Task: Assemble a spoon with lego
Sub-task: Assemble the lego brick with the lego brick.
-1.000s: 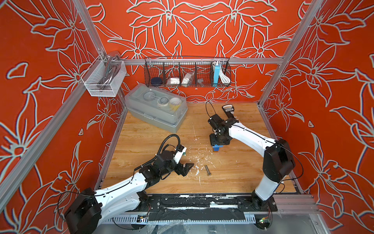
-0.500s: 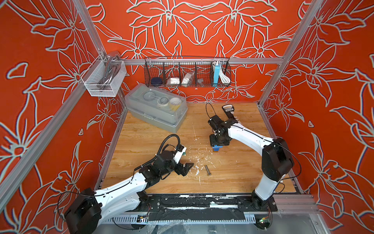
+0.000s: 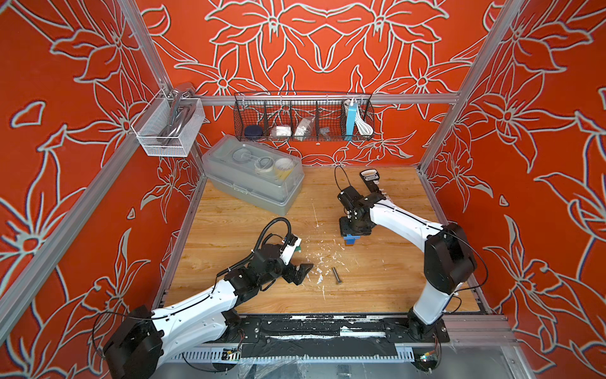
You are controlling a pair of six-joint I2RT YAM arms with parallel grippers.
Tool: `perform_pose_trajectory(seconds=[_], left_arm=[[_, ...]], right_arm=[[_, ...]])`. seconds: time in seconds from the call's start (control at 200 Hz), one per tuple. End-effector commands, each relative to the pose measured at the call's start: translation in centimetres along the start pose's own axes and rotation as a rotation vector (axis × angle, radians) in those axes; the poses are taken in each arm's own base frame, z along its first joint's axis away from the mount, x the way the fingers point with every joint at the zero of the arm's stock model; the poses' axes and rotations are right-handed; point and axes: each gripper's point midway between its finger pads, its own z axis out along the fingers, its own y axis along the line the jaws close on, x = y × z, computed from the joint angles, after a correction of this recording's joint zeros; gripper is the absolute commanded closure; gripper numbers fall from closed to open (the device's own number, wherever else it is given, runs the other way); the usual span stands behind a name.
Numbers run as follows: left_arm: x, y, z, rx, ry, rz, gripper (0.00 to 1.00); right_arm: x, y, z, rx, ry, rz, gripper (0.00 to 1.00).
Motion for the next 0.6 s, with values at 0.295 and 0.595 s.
perform_pose_trajectory(seconds=[0.295,0.595], left_arm=[[-1.0,-0.1,-0.5,-0.012,-0.031,0.022,0.02],[-0.8,0.0,-0.4,-0.014,-0.025,0.018,0.02]], right_arm=[[4.3,-1.2,6.0,0.007,0.096,0.063,0.51],[5.2,-2.0,7.0,0.086,0.117,0.030,0.51]])
